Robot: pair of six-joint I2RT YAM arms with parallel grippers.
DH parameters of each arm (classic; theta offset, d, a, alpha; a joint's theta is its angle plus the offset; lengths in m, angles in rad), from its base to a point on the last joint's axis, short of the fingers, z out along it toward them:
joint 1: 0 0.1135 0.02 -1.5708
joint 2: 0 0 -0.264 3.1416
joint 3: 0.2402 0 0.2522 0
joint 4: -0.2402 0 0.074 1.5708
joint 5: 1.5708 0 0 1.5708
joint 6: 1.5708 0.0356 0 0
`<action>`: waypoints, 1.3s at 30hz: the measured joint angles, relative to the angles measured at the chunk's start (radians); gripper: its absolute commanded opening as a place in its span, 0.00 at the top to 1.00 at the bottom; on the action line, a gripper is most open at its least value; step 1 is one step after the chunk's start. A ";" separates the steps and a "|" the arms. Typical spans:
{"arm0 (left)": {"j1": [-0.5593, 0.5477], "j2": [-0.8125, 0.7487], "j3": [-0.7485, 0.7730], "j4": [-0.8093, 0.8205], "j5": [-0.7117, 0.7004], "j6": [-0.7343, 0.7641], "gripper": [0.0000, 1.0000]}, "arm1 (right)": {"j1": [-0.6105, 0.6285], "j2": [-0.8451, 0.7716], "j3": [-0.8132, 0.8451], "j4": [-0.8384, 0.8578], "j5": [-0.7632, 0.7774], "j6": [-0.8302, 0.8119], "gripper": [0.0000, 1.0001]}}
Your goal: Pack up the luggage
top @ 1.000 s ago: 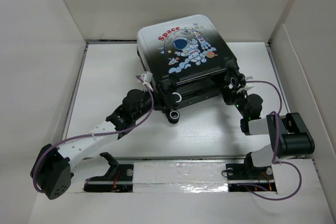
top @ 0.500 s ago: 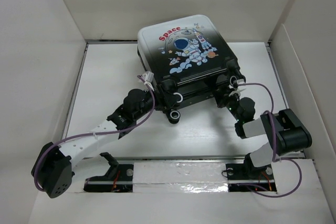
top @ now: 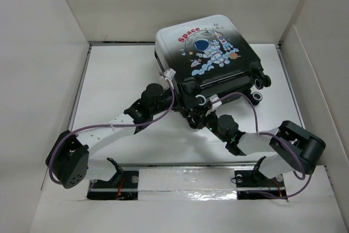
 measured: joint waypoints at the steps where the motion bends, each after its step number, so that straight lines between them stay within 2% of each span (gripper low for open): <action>1: -0.005 0.010 0.010 0.002 0.008 -0.004 1.00 | 0.021 0.010 0.009 0.000 0.010 0.008 1.00; 5: 0.012 0.013 0.014 -0.001 0.001 -0.008 1.00 | 0.074 0.115 0.062 0.078 0.102 0.047 1.00; 10: 0.059 0.012 0.003 0.019 -0.087 -0.008 1.00 | 0.123 0.352 0.226 0.209 0.215 0.092 1.00; 14: 0.087 0.008 -0.084 0.161 -0.198 -0.041 1.00 | 0.133 0.533 0.371 0.312 0.288 0.173 1.00; 17: 0.090 -0.001 -0.150 0.271 -0.273 -0.074 1.00 | 0.133 0.610 0.445 0.357 0.323 0.249 1.00; 19: 0.091 -0.008 -0.170 0.304 -0.309 -0.086 1.00 | 0.134 0.630 0.472 0.358 0.328 0.277 0.82; 20: 0.091 -0.011 -0.174 0.312 -0.318 -0.088 1.00 | 0.135 0.631 0.475 0.357 0.322 0.286 0.68; 21: 0.091 -0.012 -0.175 0.315 -0.319 -0.089 1.00 | 0.140 0.628 0.475 0.356 0.307 0.299 0.44; 24: 0.094 -0.035 -0.176 0.288 -0.311 -0.093 1.00 | 0.184 0.594 0.443 0.359 0.237 0.328 0.19; 26: 0.095 -0.060 -0.176 0.251 -0.272 -0.092 1.00 | 0.233 0.544 0.378 0.338 0.161 0.321 0.14; 27: 0.093 -0.074 -0.176 0.229 -0.242 -0.090 1.00 | 0.258 0.520 0.334 0.323 0.131 0.320 0.09; 31: 0.093 -0.123 -0.176 0.147 -0.140 -0.080 0.99 | 0.304 0.435 0.135 0.280 0.058 0.306 0.03; 35: 0.105 -0.133 -0.176 0.127 -0.079 -0.079 0.99 | 0.296 0.317 -0.022 0.229 0.059 0.294 0.01; 39: 0.119 -0.131 -0.176 0.128 -0.044 -0.079 0.99 | 0.282 0.074 -0.084 0.166 0.056 0.264 0.00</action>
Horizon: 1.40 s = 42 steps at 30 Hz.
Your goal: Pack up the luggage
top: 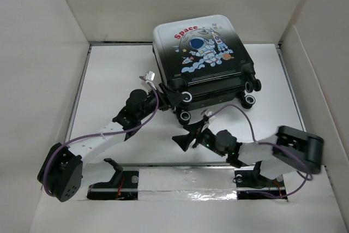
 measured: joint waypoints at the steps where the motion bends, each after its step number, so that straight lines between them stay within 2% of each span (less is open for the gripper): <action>1: 0.002 0.000 0.000 0.001 0.005 0.000 1.00 | -0.001 -0.087 0.012 -0.061 0.005 -0.023 0.00; 4: 0.004 0.002 0.000 0.005 0.014 0.000 1.00 | 0.008 -0.359 0.105 -0.299 0.072 -0.112 0.00; 6: 0.004 0.003 0.000 0.005 0.020 0.000 1.00 | 0.014 -0.481 0.174 -0.425 0.122 -0.169 0.00; 10: 0.008 0.007 0.000 0.013 0.039 -0.007 1.00 | -0.005 -0.600 0.273 -0.598 0.207 -0.276 0.00; 14: 0.014 0.022 -0.004 0.040 0.072 -0.030 1.00 | -0.040 -0.533 0.358 -0.707 0.261 -0.343 0.00; 20: 0.023 0.032 -0.038 0.116 0.106 -0.079 1.00 | -0.041 -0.441 0.372 -0.797 0.305 -0.372 0.00; 26: 0.026 0.045 -0.050 0.157 0.136 -0.113 1.00 | -0.056 -0.377 0.372 -0.754 0.299 -0.391 0.01; 34: 0.026 0.051 -0.063 0.186 0.158 -0.134 1.00 | -0.125 -0.240 0.400 -0.643 0.261 -0.424 0.06; 38: 0.028 0.051 -0.063 0.187 0.156 -0.133 1.00 | -0.131 -0.224 0.404 -0.621 0.245 -0.425 0.08; 41: 0.031 0.051 -0.063 0.186 0.156 -0.131 1.00 | -0.131 -0.220 0.404 -0.607 0.230 -0.430 0.22; 42: 0.031 0.051 -0.063 0.186 0.156 -0.129 1.00 | -0.131 -0.218 0.404 -0.599 0.226 -0.433 0.32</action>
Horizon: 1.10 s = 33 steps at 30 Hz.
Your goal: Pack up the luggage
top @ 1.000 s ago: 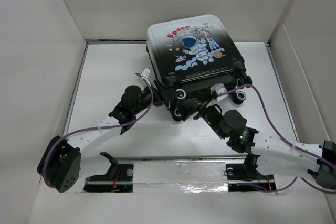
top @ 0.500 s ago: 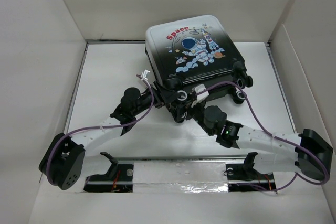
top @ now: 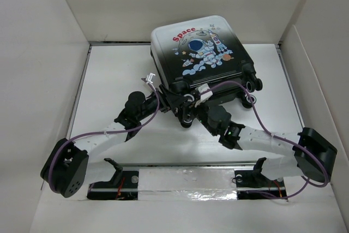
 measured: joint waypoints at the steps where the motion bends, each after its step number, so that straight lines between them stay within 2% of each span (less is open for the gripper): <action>1: 0.000 0.000 0.000 0.000 0.001 0.003 1.00 | 0.000 0.002 0.000 0.009 -0.005 -0.005 0.45; 3: 0.003 -0.001 0.000 -0.003 -0.001 0.008 0.98 | -0.007 0.007 0.001 0.018 -0.017 -0.015 0.75; 5: 0.005 -0.005 0.000 -0.010 -0.002 0.014 0.88 | -0.011 0.012 0.001 0.027 -0.023 -0.018 0.81; 6: 0.005 -0.010 0.000 -0.019 -0.006 0.019 0.72 | -0.013 0.013 0.001 0.027 -0.024 -0.018 0.86; 8: 0.004 -0.027 0.000 -0.047 -0.018 0.033 0.55 | -0.014 0.013 0.001 0.028 -0.032 -0.017 0.89; 9: 0.003 -0.037 0.000 -0.071 -0.033 0.046 0.41 | -0.014 0.013 0.000 0.028 -0.037 -0.015 0.91; 12: 0.000 -0.101 0.000 -0.147 -0.064 0.105 0.30 | -0.015 0.014 0.000 0.029 -0.042 -0.011 0.93; 15: 0.000 -0.196 0.000 -0.243 -0.132 0.168 0.29 | -0.017 0.014 -0.001 0.029 -0.043 -0.004 0.93; 17: -0.001 -0.261 0.000 -0.306 -0.197 0.205 0.37 | -0.021 0.014 -0.001 0.030 -0.050 0.001 0.93; 18: -0.001 -0.292 0.000 -0.340 -0.236 0.220 0.52 | -0.022 0.014 -0.001 0.030 -0.051 0.003 0.93; 20: -0.001 -0.353 0.000 -0.394 -0.308 0.245 0.71 | -0.026 0.014 -0.002 0.031 -0.060 0.006 0.94; 21: -0.001 -0.380 -0.003 -0.411 -0.336 0.256 0.85 | -0.028 0.014 -0.002 0.031 -0.065 0.007 0.93; 24: -0.003 -0.432 -0.049 -0.417 -0.399 0.283 1.00 | -0.034 0.014 -0.002 0.031 -0.076 0.010 0.93; 27: -0.064 -0.428 -0.132 -0.397 -0.461 0.299 1.00 | -0.040 0.014 -0.002 0.031 -0.090 0.013 0.93; 30: -0.164 -0.359 -0.183 -0.385 -0.528 0.312 0.98 | -0.046 0.014 -0.002 0.031 -0.102 0.019 0.94; 32: -0.224 -0.282 -0.183 -0.368 -0.578 0.327 0.88 | -0.051 0.014 -0.002 0.031 -0.113 0.025 0.94; 33: -0.256 -0.241 -0.178 -0.357 -0.609 0.336 0.79 | -0.053 0.014 -0.002 0.030 -0.119 0.029 0.94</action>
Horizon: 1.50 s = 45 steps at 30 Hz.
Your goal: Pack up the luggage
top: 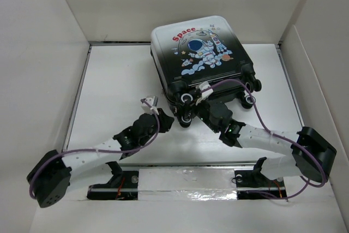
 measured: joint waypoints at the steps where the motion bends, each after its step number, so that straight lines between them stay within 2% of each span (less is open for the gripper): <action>1: -0.020 0.040 0.006 0.013 -0.025 0.008 0.76 | -0.001 0.000 0.000 -0.001 -0.002 0.001 0.94; 4: -0.058 0.163 0.039 0.071 -0.093 0.020 0.67 | -0.008 0.000 0.000 -0.002 -0.017 0.007 0.94; 11: -0.064 0.330 0.108 0.183 -0.210 0.037 0.66 | -0.014 -0.001 0.000 -0.004 -0.038 0.011 0.94; 19: -0.065 0.406 0.129 0.278 -0.283 0.053 0.66 | -0.020 -0.001 0.000 -0.005 -0.066 0.019 0.95; 24: -0.082 0.422 0.129 0.312 -0.316 0.053 0.72 | -0.021 -0.001 0.000 -0.004 -0.084 0.026 0.96; 26: -0.085 0.426 0.129 0.322 -0.322 0.053 0.77 | -0.021 -0.001 0.000 -0.004 -0.088 0.027 0.96; 30: -0.097 0.433 0.129 0.339 -0.342 0.045 0.98 | -0.025 -0.001 0.000 -0.004 -0.092 0.033 0.96; 31: -0.097 0.433 0.129 0.338 -0.348 0.042 1.00 | -0.025 -0.001 0.000 -0.004 -0.094 0.034 0.96; 36: -0.099 0.432 0.129 0.328 -0.376 0.042 1.00 | -0.026 -0.001 0.000 -0.003 -0.095 0.035 0.96; 40: -0.101 0.417 0.129 0.304 -0.399 0.044 1.00 | -0.026 -0.002 -0.004 0.003 -0.095 0.038 1.00; 45: -0.084 0.356 0.103 0.264 -0.428 0.041 1.00 | -0.030 -0.027 -0.027 0.010 -0.098 0.038 1.00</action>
